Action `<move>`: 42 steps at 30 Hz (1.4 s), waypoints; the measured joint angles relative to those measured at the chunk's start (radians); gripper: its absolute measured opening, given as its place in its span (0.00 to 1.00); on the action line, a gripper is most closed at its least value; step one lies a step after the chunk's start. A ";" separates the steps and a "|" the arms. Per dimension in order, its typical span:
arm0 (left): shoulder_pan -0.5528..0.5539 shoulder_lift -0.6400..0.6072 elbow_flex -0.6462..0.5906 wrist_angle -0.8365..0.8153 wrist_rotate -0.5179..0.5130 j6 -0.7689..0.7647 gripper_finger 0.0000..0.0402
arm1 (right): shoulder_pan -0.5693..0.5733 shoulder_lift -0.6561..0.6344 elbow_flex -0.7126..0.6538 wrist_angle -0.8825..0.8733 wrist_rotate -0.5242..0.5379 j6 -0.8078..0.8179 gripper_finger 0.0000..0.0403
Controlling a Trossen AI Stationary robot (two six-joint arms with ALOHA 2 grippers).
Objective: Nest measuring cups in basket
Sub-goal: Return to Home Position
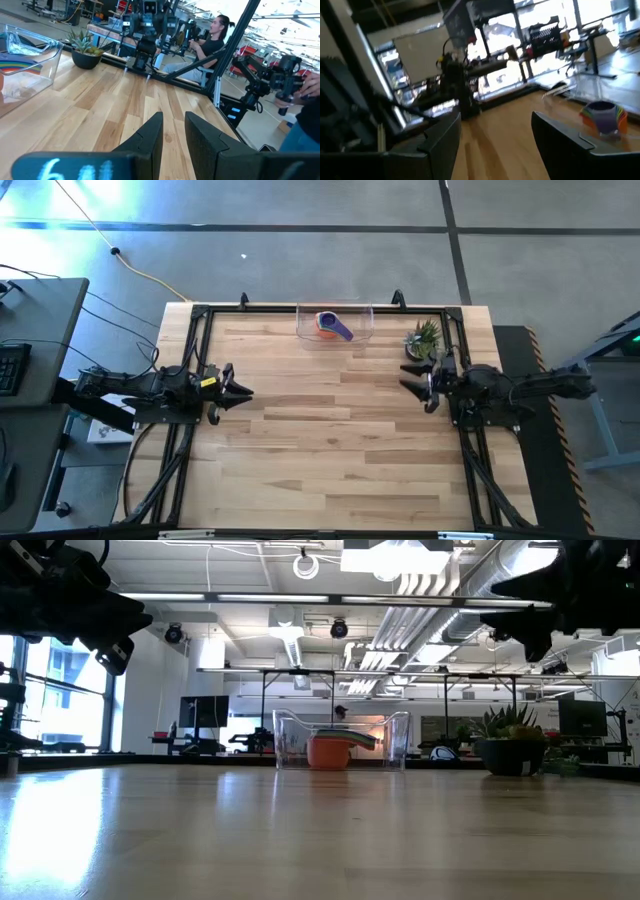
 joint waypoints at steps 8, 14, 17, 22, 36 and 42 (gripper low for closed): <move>0.000 0.000 0.000 0.000 0.000 0.000 0.18 | 0.000 -0.165 0.000 -0.322 -0.121 -0.023 0.58; 0.000 0.000 0.000 0.000 0.000 0.000 0.18 | 0.000 -0.264 0.002 -0.462 -0.134 -0.026 0.58; 0.000 0.000 0.000 0.000 0.000 0.000 0.18 | 0.000 -0.256 0.003 -0.477 -0.139 -0.035 0.58; 0.000 0.000 0.000 0.000 0.000 0.000 0.18 | 0.000 -0.252 0.003 -0.480 -0.160 -0.067 0.58; 0.000 0.000 0.000 0.000 0.000 0.000 0.18 | 0.000 -0.252 0.003 -0.481 -0.160 -0.090 0.58; 0.000 0.000 0.000 0.000 0.000 0.000 0.18 | -0.001 -0.252 0.003 -0.481 -0.160 -0.087 0.58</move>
